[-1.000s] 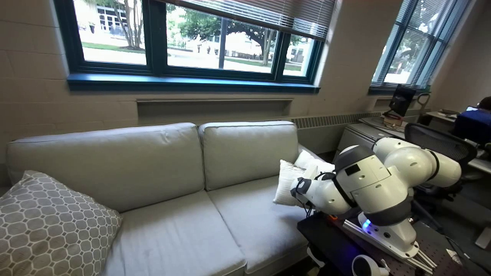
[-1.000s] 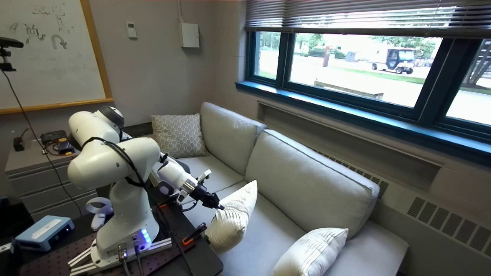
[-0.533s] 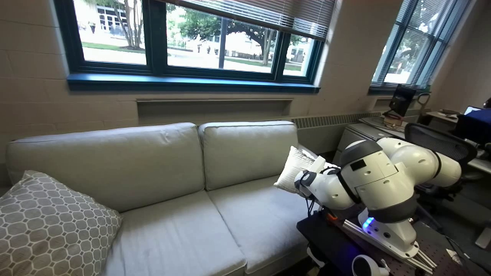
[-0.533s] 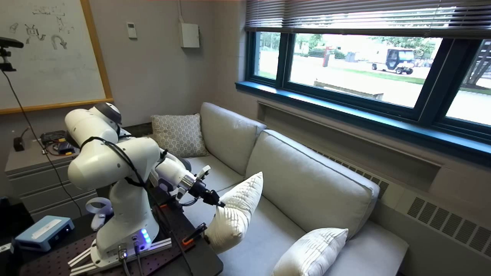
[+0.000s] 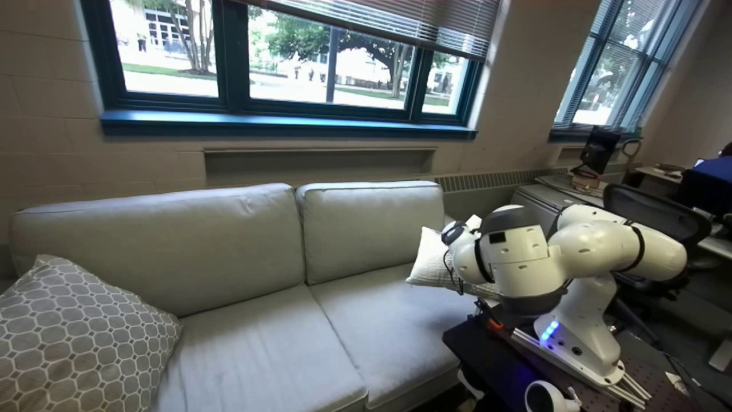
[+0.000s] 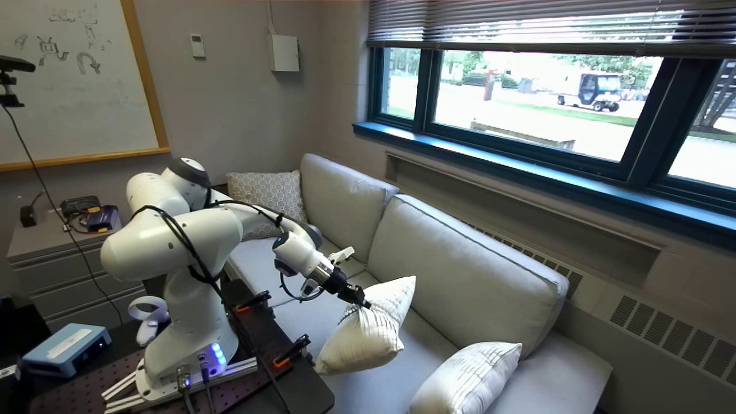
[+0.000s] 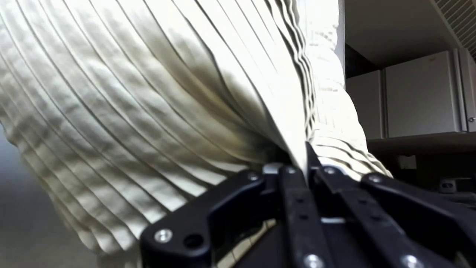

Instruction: Put the two pillows properly on the right side of the couch

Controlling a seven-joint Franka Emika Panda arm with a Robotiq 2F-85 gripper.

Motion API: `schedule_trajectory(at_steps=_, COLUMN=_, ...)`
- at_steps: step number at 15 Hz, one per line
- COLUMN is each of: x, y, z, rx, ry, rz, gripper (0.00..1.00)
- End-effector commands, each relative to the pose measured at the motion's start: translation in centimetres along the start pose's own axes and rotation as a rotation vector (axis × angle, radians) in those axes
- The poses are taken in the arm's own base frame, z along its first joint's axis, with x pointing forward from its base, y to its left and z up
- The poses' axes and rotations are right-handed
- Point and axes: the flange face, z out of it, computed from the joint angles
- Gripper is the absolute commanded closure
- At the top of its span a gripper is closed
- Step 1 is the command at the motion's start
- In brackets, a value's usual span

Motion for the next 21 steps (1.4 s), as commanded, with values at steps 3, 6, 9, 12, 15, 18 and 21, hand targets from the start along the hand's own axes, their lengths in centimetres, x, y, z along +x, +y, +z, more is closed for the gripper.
schedule_trajectory(at_steps=3, x=-4.2, y=-6.4, z=7.9, rx=-0.005, ry=0.011, rz=0.046, gripper=0.97)
schedule_trajectory(at_steps=6, x=-6.3, y=-8.0, z=12.2, rx=-0.016, ry=0.007, rz=0.072, gripper=0.97)
schedule_trajectory(at_steps=9, x=-8.5, y=-8.2, z=16.0, rx=-0.035, ry=-0.012, rz=0.112, gripper=0.97)
schedule_trajectory(at_steps=12, x=-9.2, y=-6.4, z=19.9, rx=-0.07, ry=-0.022, rz=0.187, gripper=0.97)
schedule_trajectory(at_steps=15, x=-9.0, y=-4.2, z=22.5, rx=-0.106, ry=-0.011, rz=0.285, gripper=0.97)
schedule_trajectory(at_steps=18, x=-7.5, y=-1.8, z=23.9, rx=-0.103, ry=0.036, rz=0.38, gripper=0.97)
schedule_trajectory(at_steps=21, x=-6.2, y=-0.7, z=23.2, rx=-0.07, ry=0.089, rz=0.462, gripper=0.97)
